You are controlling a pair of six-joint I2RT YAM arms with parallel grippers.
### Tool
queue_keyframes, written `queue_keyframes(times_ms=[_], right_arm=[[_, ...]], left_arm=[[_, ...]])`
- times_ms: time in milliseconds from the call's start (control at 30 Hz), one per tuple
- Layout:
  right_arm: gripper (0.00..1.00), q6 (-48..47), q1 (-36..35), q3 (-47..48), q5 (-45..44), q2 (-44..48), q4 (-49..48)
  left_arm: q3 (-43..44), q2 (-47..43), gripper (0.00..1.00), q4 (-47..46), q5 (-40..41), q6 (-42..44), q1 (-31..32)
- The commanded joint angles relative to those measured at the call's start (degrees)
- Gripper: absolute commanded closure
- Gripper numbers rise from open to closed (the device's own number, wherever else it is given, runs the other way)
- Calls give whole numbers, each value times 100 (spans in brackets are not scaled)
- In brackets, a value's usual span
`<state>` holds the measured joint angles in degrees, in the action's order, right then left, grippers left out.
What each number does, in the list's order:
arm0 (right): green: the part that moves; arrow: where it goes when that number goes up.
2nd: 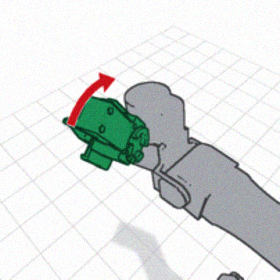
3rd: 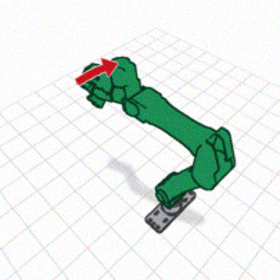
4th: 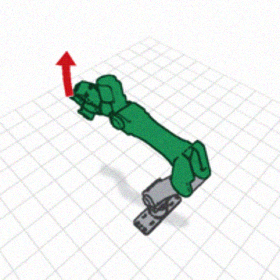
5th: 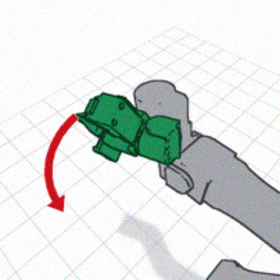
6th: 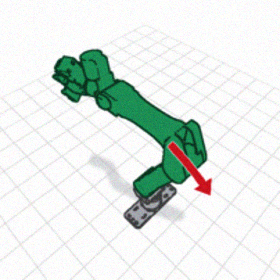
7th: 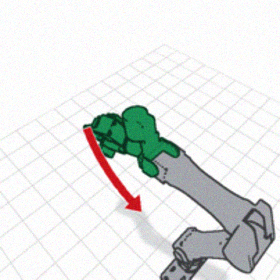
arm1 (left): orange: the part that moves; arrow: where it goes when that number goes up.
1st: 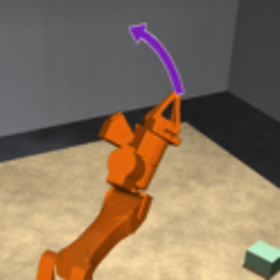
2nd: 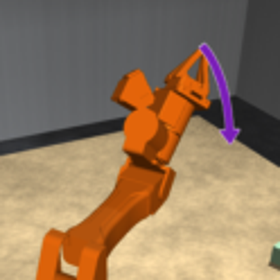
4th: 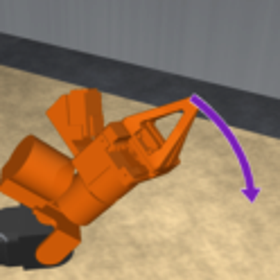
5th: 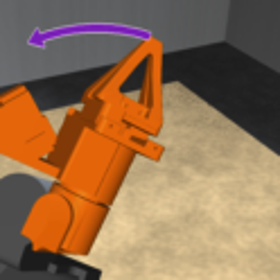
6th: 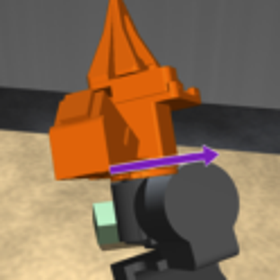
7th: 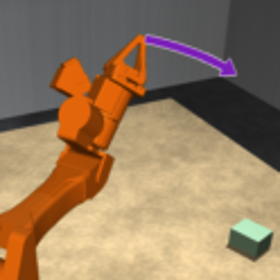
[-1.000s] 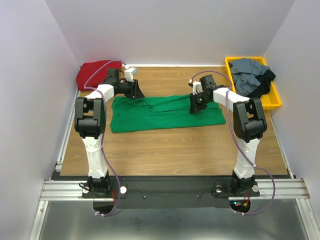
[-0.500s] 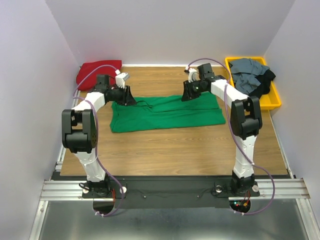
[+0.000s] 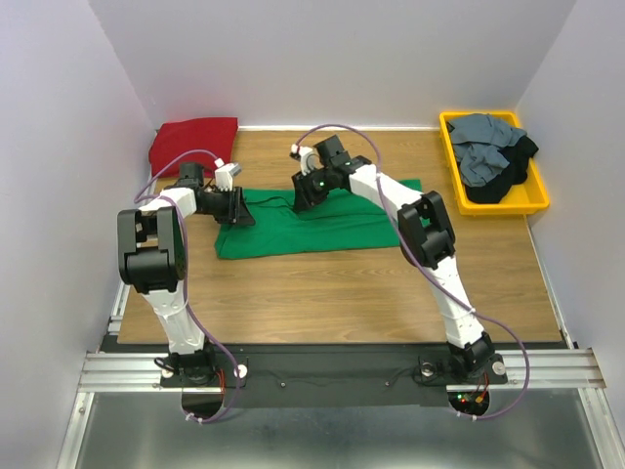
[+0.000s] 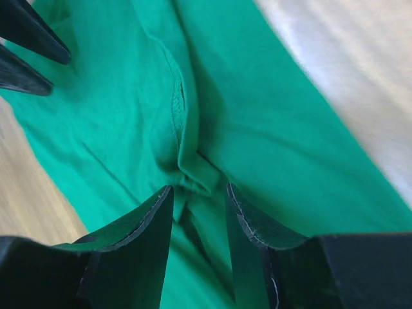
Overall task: Fold and stack the t-shirts
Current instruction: Fold the tshirt
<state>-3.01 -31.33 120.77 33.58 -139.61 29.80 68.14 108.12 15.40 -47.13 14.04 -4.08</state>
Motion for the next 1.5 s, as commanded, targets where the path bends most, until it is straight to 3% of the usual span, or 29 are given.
queue_keyframes(times_ms=[0,233,300,467,667,1467], right_arm=[[56,-130,-31,333,-142,-163,-106],[57,-156,-145,412,-150,-339,-141],[67,-121,-145,473,-211,-382,-150],[76,-148,-136,500,-449,-339,-168],[99,-235,-145,544,-519,-181,-212],[99,-420,-128,79,-1618,435,-546]], left_arm=[[-11,-10,56,113,-85,178,21],[59,183,56,113,11,213,12],[85,210,56,95,38,195,12],[86,263,57,77,134,178,12],[86,298,57,69,249,169,12],[103,430,57,77,363,169,-32]])
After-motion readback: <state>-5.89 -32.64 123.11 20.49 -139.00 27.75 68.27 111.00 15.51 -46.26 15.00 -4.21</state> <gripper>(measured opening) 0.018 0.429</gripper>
